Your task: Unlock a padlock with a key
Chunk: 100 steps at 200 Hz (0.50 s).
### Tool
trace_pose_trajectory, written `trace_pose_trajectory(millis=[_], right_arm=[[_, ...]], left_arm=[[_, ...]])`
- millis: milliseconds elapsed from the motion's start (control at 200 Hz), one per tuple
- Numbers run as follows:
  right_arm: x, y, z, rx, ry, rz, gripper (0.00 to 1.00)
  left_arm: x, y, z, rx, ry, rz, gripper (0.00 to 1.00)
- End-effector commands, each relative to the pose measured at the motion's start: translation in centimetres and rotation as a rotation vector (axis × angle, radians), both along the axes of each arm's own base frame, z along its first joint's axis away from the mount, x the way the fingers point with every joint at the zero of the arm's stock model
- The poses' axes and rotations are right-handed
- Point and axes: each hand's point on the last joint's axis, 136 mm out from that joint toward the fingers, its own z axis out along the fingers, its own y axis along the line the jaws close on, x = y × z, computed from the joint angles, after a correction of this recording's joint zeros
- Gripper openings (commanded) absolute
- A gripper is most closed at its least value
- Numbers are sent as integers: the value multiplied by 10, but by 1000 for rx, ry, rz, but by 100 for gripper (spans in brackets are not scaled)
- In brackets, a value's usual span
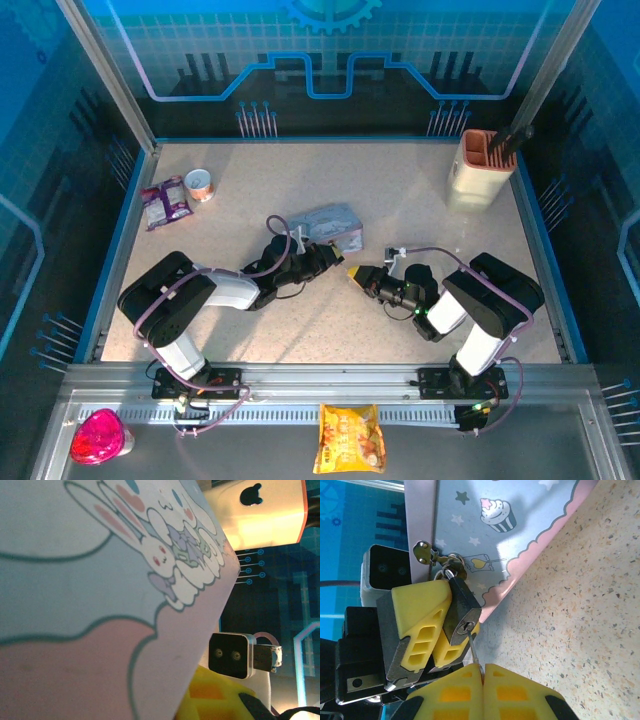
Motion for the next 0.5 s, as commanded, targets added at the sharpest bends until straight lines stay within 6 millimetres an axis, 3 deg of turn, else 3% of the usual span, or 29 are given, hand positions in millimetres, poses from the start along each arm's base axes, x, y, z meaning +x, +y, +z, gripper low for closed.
trace_pose_trajectory(millis=[0,495], right_arm=[[5,-1,11,26,-35,-3,0],[3,-6,26,55,-61,-12,0]], left_arm=[[-2,-11,42,-105,-92,-40,0],[-2,-8,38,-103,-85,-27,0]])
